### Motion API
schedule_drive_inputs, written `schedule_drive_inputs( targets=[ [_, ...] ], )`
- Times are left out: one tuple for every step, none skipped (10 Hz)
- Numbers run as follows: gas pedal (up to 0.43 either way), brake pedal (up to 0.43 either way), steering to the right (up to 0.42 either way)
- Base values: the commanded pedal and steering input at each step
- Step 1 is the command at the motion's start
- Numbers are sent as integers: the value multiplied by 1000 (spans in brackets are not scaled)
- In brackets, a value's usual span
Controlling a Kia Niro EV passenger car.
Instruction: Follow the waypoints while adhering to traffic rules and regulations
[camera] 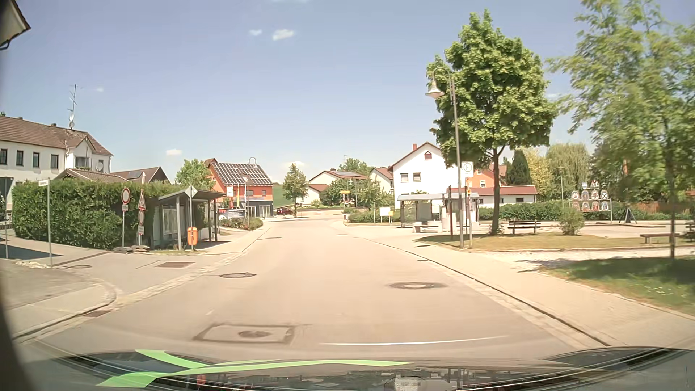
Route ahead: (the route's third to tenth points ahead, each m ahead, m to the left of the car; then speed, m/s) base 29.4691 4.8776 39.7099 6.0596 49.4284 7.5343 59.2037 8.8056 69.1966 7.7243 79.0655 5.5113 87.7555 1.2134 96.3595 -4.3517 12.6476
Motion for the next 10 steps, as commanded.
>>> schedule_drive_inputs(
  targets=[
    [138, 0, -39],
    [138, 0, -39],
    [130, 0, -39],
    [130, 0, -39],
    [138, 0, -39],
    [138, 0, -39],
    [138, 0, -40],
    [138, 0, -41],
    [138, 0, -42],
    [138, 0, -41]
  ],
)
